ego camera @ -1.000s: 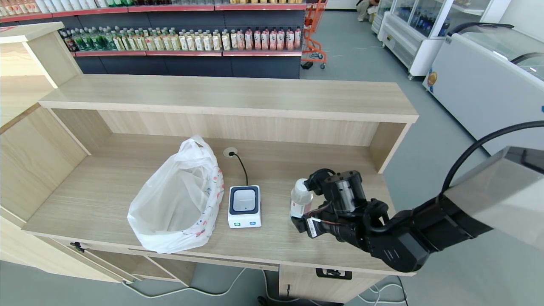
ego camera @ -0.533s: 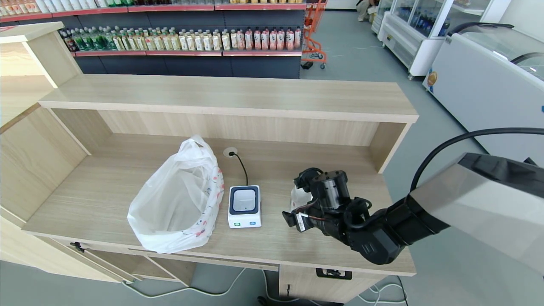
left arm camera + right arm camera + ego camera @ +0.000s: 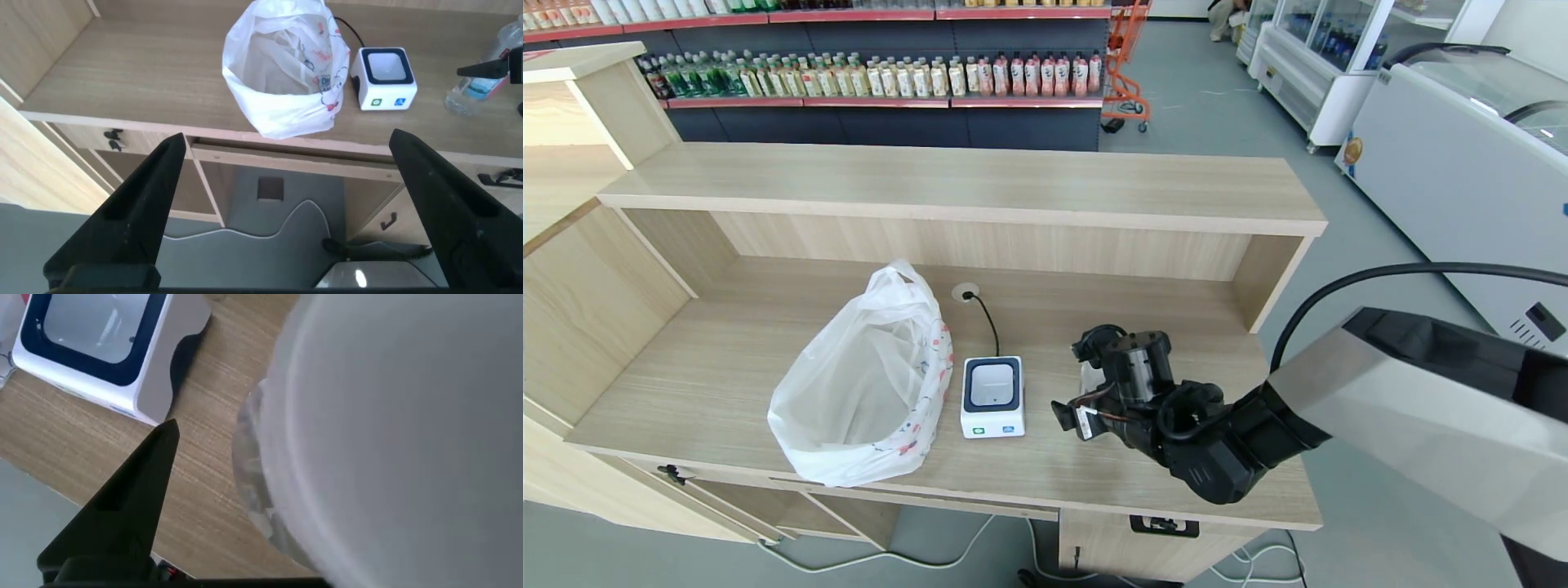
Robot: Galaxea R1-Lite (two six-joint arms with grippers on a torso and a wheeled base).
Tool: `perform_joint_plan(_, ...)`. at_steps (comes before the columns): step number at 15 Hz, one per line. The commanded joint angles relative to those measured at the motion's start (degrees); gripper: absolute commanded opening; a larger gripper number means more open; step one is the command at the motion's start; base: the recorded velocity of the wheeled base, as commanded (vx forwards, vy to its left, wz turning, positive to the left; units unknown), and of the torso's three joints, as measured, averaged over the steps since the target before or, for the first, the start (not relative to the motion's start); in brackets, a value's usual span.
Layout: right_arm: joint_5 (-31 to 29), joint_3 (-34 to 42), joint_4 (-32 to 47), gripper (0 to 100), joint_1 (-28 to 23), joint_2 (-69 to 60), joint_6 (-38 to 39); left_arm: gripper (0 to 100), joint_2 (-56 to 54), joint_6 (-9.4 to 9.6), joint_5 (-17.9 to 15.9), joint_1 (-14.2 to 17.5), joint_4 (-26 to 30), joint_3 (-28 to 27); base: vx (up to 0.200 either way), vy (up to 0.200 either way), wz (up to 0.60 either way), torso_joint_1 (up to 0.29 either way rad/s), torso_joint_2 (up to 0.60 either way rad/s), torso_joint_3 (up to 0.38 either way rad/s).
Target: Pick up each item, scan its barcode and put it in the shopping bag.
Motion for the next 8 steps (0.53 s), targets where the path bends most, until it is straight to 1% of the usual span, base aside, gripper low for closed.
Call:
perform_joint_plan(1,0.14,-0.37,-1.04,100,0.25,1.48,-0.14,100,0.06,-0.02,0.0,0.0,0.0,0.0,0.0,0.0,0.0,0.0,0.0,0.0)
perform_joint_plan(4,0.14,-2.21,-2.8,100,0.34,3.59,-1.9,100,0.06,-0.02,0.0,0.0,-0.09,0.0,0.0,0.0,0.0,0.0,0.0,0.0)
perform_joint_plan(8,0.14,-4.94,-4.21,100,0.16,4.47,-1.55,100,0.06,-0.02,0.0,0.0,0.0,0.0,0.0,0.0,0.0,0.0,0.0,0.0)
